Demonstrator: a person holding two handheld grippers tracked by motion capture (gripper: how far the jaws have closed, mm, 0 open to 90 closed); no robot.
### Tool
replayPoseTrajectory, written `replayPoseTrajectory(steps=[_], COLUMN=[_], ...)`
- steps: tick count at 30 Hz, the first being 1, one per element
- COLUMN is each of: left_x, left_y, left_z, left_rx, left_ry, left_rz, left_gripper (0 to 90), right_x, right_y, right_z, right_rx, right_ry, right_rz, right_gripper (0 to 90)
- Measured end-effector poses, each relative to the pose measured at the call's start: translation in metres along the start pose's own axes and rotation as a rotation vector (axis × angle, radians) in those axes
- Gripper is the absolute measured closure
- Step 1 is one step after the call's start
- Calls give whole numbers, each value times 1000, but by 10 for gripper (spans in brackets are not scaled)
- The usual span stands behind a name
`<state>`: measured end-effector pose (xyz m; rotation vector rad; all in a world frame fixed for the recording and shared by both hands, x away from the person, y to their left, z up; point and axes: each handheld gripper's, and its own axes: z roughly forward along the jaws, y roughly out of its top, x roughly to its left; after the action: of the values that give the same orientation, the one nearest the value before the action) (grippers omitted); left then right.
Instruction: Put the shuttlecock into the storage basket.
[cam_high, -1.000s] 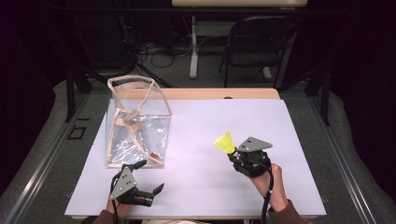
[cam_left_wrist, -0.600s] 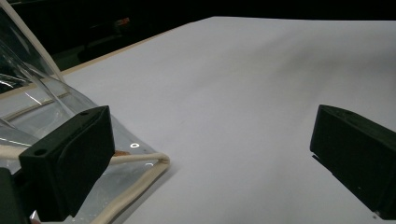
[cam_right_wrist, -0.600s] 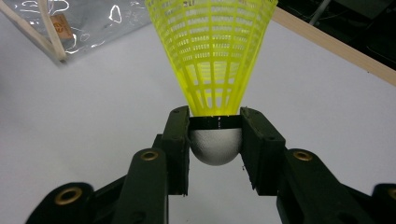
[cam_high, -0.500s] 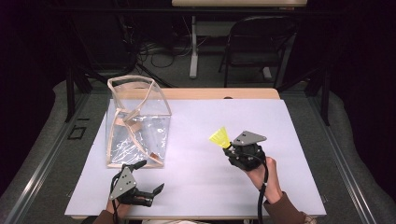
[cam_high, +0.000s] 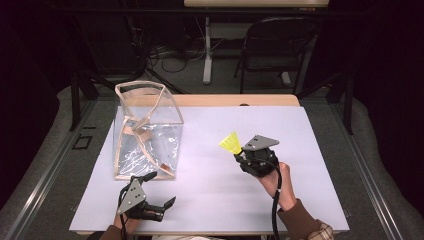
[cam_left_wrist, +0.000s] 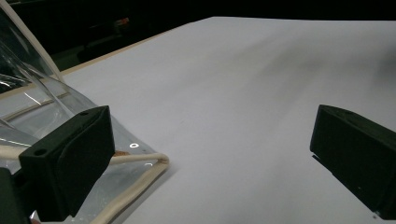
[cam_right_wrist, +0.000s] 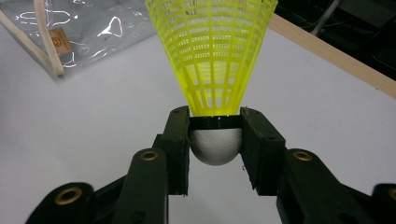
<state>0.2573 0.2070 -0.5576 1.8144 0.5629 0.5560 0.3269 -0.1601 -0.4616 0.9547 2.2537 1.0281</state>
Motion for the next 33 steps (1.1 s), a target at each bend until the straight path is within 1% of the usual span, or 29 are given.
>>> replayPoseTrajectory(steps=[11, 23, 26, 33], left_x=[0, 0, 0, 0], left_y=[0, 0, 0, 0], left_z=[0, 0, 0, 0], left_rx=[-3, -2, -3, -5], left_ry=[-2, -3, -3, -5], left_rz=[-2, -2, -3, -6], left_gripper=[0, 0, 0, 0], right_x=[-1, -2, -2, -5], right_y=[13, 22, 24, 30], right_z=[11, 19, 22, 28], right_rx=[-10, -14, -12, -18], right_ry=[12, 18, 22, 26], right_rz=[-8, -22, -14, -13], right_gripper=[649, 649, 649, 649])
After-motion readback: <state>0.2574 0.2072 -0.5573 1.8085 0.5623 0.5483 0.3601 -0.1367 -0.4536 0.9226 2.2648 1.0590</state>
